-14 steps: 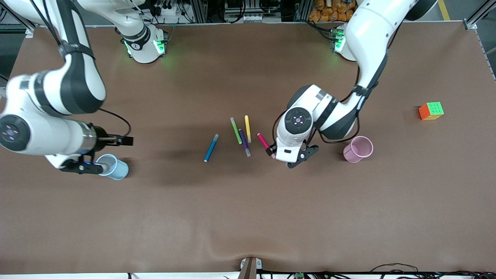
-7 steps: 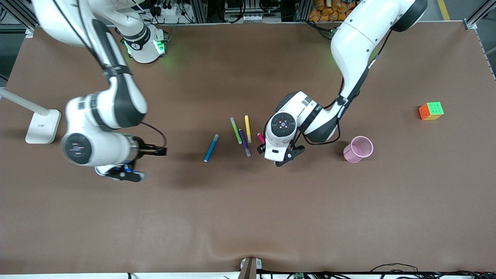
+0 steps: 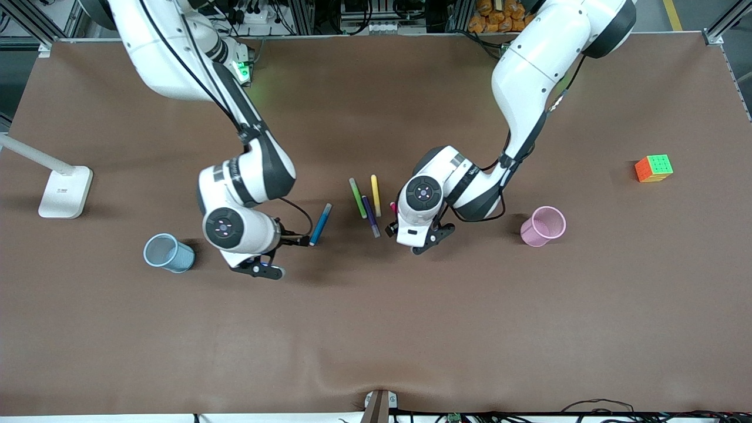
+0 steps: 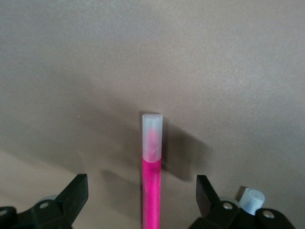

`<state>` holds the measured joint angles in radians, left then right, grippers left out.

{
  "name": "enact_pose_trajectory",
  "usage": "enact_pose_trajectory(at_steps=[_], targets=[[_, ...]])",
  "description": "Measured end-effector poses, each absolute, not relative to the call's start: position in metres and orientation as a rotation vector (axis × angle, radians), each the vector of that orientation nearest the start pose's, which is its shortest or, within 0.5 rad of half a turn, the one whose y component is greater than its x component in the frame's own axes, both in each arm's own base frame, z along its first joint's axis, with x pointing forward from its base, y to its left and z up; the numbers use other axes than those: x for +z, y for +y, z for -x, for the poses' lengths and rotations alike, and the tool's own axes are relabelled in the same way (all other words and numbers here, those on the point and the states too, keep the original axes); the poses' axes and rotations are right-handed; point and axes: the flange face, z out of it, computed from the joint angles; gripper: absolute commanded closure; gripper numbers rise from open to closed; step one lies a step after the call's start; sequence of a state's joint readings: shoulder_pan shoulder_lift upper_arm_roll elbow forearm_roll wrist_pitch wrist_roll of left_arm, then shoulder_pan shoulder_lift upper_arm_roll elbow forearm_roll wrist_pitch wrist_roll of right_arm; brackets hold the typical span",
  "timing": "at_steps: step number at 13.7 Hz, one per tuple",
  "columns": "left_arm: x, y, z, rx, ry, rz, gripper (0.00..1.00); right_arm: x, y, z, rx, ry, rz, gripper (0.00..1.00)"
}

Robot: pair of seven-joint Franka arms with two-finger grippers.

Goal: Place pink and blue markers in matching cups
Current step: 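Lower both grippers and close them on the pink and blue markers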

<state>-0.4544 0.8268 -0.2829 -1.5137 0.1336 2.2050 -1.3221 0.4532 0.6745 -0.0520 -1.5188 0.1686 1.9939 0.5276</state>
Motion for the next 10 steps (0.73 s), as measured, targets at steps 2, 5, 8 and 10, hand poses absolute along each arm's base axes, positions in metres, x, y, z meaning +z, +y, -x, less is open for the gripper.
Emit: enact_pose_trajectory(at_steps=[2, 5, 8, 10], targets=[[0.170, -0.448, -0.535, 0.204, -0.885, 2.960, 0.10, 0.243, 0.291, -0.625, 0.335, 0.330, 3.092, 0.00], [0.170, -0.454, -0.533, 0.184, -0.888, 2.961, 0.41, 0.234, 0.303, -0.623, 0.306, 0.328, 3.092, 0.00], [0.174, -0.456, -0.536, 0.175, -0.893, 2.968, 0.67, 0.211, 0.309, -0.619, 0.313, 0.345, 3.099, 0.08], [0.176, -0.456, -0.538, 0.171, -0.897, 2.971, 0.74, 0.198, 0.310, -0.618, 0.313, 0.347, 3.103, 0.19]])
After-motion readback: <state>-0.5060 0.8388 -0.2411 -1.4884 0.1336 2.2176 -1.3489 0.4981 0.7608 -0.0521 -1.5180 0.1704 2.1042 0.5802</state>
